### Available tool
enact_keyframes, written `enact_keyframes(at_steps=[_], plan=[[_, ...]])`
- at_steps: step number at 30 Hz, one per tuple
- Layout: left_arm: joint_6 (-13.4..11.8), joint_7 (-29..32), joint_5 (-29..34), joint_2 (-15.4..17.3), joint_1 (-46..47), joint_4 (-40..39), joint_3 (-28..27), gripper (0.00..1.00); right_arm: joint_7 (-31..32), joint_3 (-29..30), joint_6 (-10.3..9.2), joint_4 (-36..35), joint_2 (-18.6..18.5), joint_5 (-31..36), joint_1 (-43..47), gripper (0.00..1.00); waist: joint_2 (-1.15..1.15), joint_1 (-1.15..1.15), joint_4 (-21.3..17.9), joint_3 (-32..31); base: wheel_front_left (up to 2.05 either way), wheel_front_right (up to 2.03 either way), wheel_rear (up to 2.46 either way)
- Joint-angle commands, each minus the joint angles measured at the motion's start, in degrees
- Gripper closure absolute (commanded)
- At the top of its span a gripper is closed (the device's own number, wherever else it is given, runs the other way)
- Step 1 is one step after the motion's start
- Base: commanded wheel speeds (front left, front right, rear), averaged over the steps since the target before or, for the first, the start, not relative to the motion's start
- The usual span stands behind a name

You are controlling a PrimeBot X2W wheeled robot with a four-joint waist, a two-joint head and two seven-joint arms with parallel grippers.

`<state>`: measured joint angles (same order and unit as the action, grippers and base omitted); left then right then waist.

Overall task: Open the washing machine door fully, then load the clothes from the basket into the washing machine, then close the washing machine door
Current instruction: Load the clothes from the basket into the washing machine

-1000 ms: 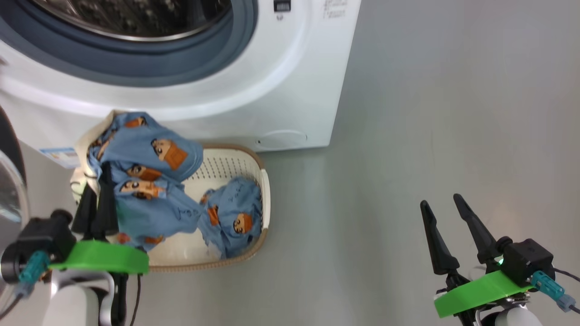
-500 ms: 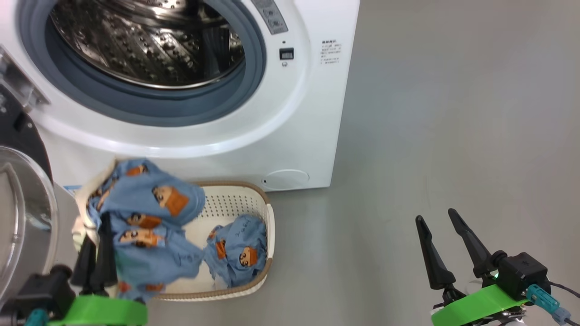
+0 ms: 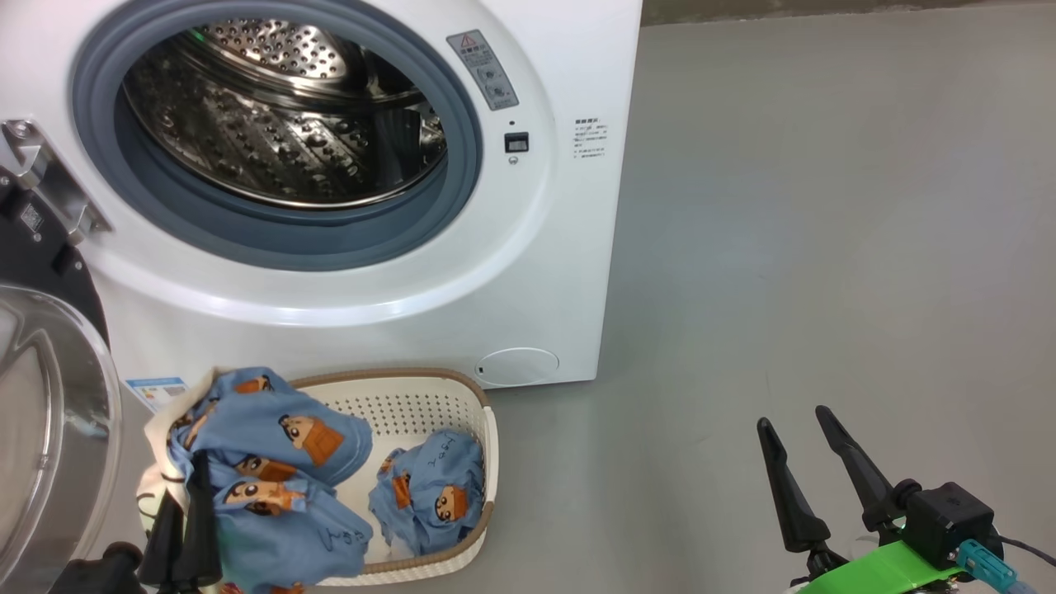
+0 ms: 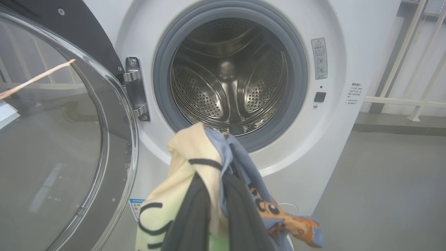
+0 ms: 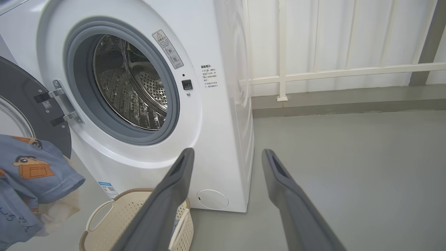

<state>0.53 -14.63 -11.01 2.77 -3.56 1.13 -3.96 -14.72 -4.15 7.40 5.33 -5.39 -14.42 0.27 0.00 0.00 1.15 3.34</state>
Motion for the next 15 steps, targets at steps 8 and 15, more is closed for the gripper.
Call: enact_keyframes(at_steps=[8,15], plan=[[-1.10,-0.37,-1.02,0.33,0.27,-2.53,-1.06,1.00,-0.28,-1.20,0.09,-1.46,-0.10,0.25,0.33,0.00,0.00,0.00,-0.54,0.10,0.00,0.00,0.00],[-0.93,-0.37,-0.92,0.31,1.95,-1.47,-0.68,1.00,-0.28,-0.97,0.09,-1.58,0.07,0.19,0.32,0.00,0.00,0.00,-0.60,0.99,0.00,0.00,0.00]])
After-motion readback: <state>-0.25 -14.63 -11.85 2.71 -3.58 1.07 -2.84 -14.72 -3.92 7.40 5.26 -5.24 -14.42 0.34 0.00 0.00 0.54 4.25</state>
